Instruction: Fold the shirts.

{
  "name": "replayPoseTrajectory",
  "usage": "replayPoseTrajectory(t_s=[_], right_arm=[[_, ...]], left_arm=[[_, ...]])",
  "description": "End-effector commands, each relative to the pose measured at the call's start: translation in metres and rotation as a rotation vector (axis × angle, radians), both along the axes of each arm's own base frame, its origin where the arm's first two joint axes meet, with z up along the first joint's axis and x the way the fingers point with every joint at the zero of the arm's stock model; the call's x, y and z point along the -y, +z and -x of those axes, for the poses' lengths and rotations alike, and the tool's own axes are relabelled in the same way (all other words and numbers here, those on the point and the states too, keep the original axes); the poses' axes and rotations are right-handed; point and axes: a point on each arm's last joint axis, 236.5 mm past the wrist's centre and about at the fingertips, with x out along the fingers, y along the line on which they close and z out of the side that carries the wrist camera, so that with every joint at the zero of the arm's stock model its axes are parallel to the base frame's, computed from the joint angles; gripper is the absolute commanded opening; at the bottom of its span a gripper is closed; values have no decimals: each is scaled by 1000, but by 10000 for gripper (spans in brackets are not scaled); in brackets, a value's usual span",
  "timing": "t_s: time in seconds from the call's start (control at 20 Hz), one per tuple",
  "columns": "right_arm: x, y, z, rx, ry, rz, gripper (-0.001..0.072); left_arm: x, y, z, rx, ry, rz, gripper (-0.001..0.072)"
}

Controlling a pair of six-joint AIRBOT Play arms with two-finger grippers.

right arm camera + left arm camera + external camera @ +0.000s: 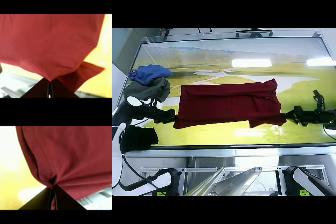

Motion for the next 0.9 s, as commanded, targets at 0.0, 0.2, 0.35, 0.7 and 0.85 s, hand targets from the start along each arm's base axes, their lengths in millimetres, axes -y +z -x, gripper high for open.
replayPoseTrajectory(t_s=[0.0,0.2,0.35,0.7,0.85], right_arm=[[-3,27,-44,134,-44,-14,22],[-7,35,-118,234,-65,29,22],[-3,22,-173,261,-65,63,22],[10,-80,-212,127,-41,85,22],[17,-106,-201,92,16,154,22]], left_arm=[[5,24,-29,67,-24,26,27],[19,32,-83,131,-83,26,27],[20,20,-126,148,-104,22,27],[12,-19,-205,198,-90,6,26],[15,-45,-205,125,-111,28,16]])
